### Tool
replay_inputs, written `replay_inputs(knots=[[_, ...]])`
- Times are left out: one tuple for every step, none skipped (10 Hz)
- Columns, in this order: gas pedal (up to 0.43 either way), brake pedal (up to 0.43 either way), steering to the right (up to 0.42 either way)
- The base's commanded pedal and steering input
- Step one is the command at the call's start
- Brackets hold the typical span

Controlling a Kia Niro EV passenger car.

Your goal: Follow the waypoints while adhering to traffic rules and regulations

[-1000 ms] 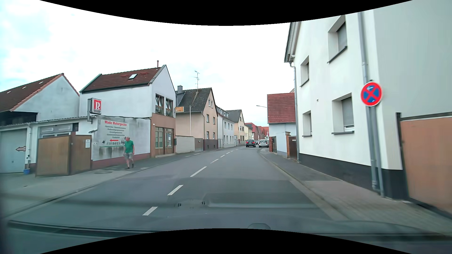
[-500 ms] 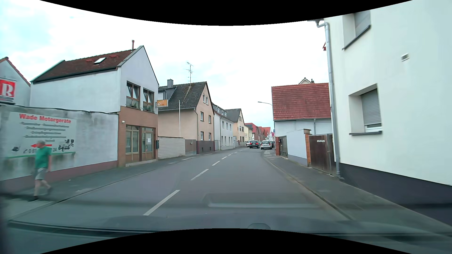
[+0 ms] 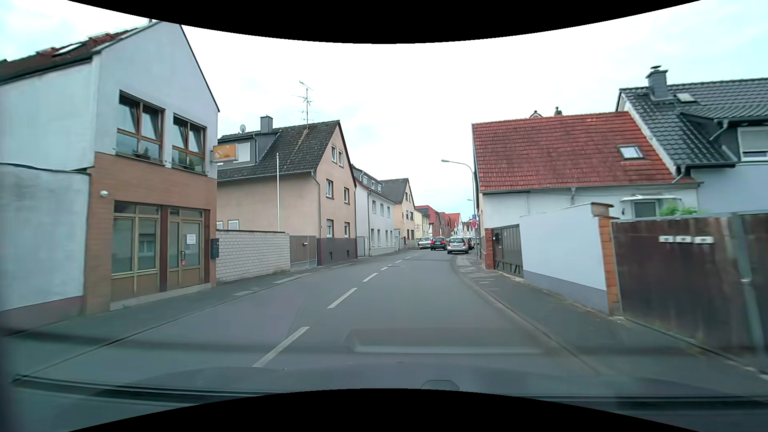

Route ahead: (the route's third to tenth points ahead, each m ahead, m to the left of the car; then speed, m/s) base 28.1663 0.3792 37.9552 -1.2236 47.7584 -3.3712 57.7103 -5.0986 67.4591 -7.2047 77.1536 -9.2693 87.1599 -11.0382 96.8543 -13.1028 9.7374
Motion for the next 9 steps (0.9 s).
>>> replay_inputs(knots=[[0.028,0.000,-0.002],[0.028,0.000,-0.001],[0.028,0.000,-0.001],[0.028,0.000,-0.001],[0.028,0.000,-0.001],[0.028,0.000,-0.001],[0.028,0.000,-0.001],[0.028,0.000,-0.001],[0.028,0.000,0.000]])
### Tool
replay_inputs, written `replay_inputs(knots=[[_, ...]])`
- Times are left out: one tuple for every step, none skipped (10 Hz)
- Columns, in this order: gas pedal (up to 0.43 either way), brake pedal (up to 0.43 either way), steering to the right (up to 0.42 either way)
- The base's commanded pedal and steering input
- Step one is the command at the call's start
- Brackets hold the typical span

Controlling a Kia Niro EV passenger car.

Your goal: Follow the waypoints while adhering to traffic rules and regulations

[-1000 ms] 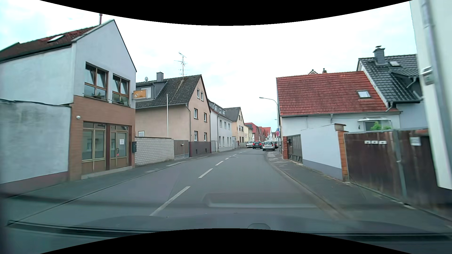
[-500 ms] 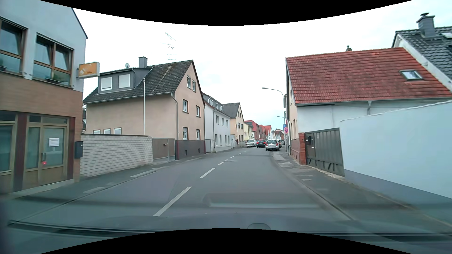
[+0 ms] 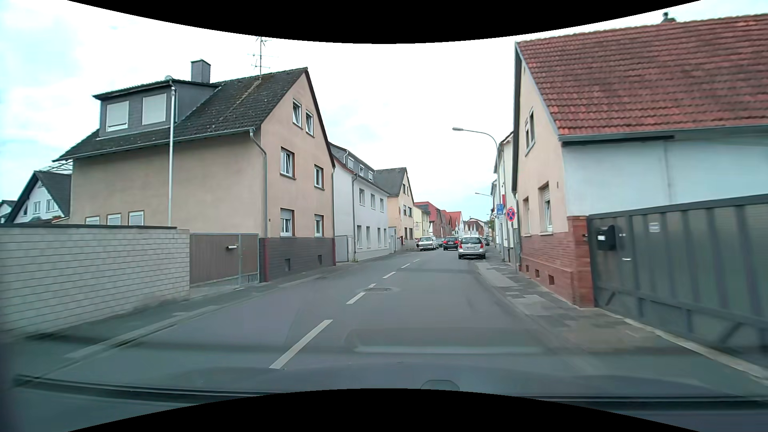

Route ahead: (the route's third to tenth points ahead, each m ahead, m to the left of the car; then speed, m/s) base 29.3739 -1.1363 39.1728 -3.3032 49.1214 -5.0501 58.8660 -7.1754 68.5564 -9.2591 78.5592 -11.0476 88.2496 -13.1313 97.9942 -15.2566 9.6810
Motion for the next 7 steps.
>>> replay_inputs(knots=[[0.028,0.000,0.000],[0.028,0.000,0.001],[0.028,0.000,0.002],[0.028,0.000,0.006],[0.028,0.000,0.009],[0.028,0.000,0.012],[0.028,0.000,0.016]])
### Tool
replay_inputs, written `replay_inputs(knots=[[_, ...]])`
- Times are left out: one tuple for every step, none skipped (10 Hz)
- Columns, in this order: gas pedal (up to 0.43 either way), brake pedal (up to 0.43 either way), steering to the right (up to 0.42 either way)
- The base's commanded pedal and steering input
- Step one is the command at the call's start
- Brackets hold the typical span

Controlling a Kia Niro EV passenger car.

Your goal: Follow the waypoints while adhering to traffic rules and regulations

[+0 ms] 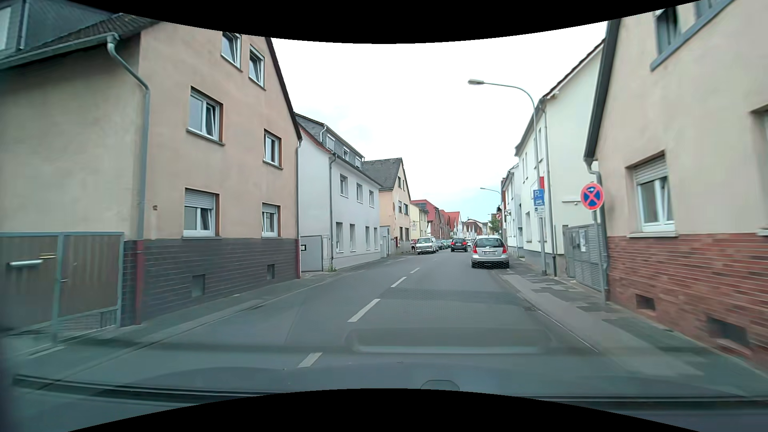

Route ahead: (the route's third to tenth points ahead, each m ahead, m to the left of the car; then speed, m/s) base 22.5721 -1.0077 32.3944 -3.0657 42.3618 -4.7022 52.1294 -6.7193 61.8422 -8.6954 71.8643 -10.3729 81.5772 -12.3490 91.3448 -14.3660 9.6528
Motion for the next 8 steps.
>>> replay_inputs(knots=[[0.028,0.000,0.019],[0.028,0.000,0.021],[0.028,0.000,0.025],[0.028,0.000,0.026],[0.028,0.000,0.029],[0.028,0.000,0.031],[0.028,0.000,0.031],[0.028,0.000,0.031]])
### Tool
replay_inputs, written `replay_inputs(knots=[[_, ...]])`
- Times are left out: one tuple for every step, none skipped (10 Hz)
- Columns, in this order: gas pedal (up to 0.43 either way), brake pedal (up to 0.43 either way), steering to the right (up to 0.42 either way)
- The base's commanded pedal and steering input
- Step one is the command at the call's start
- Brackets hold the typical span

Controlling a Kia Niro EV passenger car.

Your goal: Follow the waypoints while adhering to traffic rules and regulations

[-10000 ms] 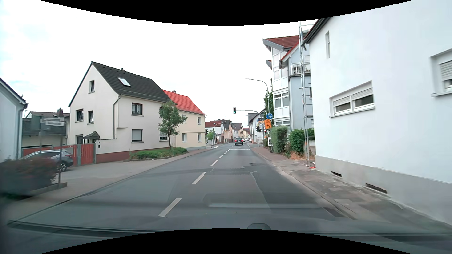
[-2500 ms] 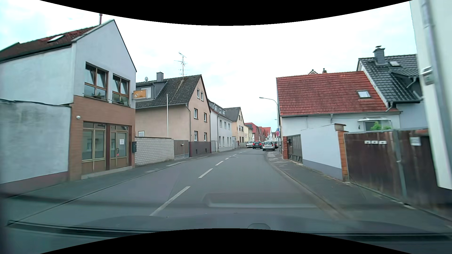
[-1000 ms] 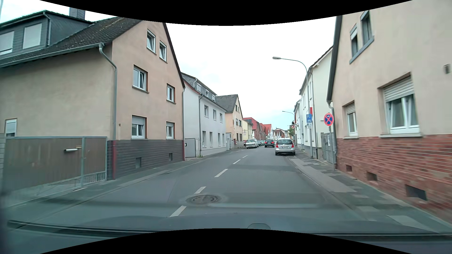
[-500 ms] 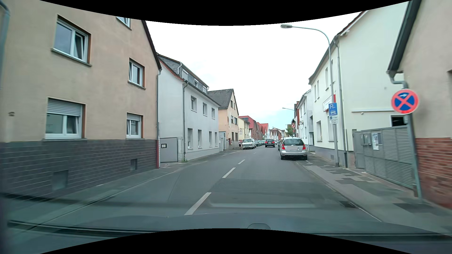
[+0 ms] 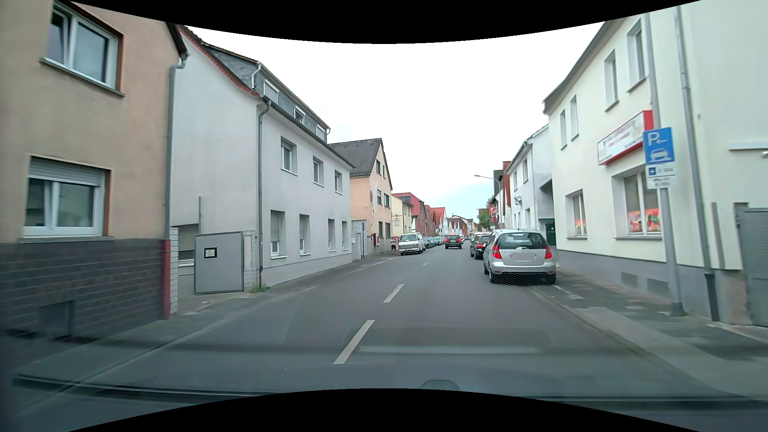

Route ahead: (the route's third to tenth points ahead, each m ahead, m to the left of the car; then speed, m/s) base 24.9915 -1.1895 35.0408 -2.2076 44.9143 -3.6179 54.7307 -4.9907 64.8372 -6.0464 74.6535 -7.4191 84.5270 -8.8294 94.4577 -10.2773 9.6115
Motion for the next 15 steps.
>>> replay_inputs(knots=[[0.028,0.000,0.031],[0.028,0.000,0.031],[0.028,0.000,0.031],[0.028,0.000,0.031],[0.028,0.000,0.031],[0.028,0.000,0.031],[0.028,0.000,0.031],[0.028,0.000,0.031],[0.028,0.000,0.031],[0.028,0.000,0.031],[0.028,0.000,0.031],[0.028,0.000,0.030],[0.028,0.000,0.029],[0.028,0.000,0.029],[0.028,0.000,0.028]])
